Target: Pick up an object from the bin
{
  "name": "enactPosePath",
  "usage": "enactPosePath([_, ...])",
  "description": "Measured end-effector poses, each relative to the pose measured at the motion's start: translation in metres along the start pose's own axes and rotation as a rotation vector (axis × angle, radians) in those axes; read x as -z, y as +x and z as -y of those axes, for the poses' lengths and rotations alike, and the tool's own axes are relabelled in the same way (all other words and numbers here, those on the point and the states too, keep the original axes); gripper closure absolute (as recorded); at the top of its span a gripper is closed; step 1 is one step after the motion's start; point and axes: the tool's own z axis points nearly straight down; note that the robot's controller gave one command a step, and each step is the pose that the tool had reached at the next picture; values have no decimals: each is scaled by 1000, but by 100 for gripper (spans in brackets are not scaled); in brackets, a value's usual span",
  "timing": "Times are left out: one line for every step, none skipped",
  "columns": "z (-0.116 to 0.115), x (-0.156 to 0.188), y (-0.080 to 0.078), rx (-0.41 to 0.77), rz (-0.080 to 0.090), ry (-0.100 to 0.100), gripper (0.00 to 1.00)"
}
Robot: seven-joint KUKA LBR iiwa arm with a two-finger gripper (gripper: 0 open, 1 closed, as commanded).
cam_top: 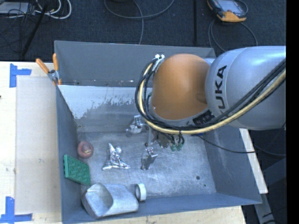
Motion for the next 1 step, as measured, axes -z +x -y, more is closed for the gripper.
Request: enactPosePath([-24,-131,-41,-36,3,-2,0])
